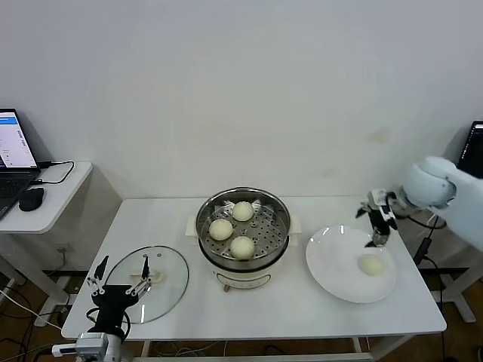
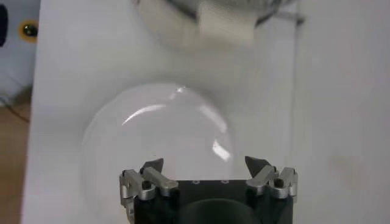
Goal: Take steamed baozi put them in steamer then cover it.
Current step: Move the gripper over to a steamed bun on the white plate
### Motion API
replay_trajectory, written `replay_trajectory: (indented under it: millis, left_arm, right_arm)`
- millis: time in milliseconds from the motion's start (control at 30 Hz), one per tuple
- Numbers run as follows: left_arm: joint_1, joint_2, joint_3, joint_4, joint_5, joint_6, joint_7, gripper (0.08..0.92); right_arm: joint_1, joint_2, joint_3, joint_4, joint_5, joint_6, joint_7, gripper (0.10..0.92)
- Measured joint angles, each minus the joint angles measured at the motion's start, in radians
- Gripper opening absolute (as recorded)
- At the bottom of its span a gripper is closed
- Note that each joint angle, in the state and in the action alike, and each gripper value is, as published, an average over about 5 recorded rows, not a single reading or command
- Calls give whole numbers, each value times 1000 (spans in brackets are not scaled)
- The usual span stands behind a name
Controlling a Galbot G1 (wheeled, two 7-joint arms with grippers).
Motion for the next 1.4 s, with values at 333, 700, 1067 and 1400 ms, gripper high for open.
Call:
replay_trajectory:
  millis: [333,700,1067,1400]
  left_arm:
    - [9,-4,-6,-3,4,1,0,823]
    - [19,-18,-14,-13,4,1,0,823]
    - [13,-19,-17,0,3,1,-1,823]
    - [7,-21,-16,11,3,0,-1,823]
  right_arm:
    - [-257,16,215,-109,-141,83,-8,823]
    - [-370,112,310,-233,-248,121,8,823]
    - [-399,193,346,-322,-309,125,30,778]
    - [-410,225,361,-361,-333,125,32,666]
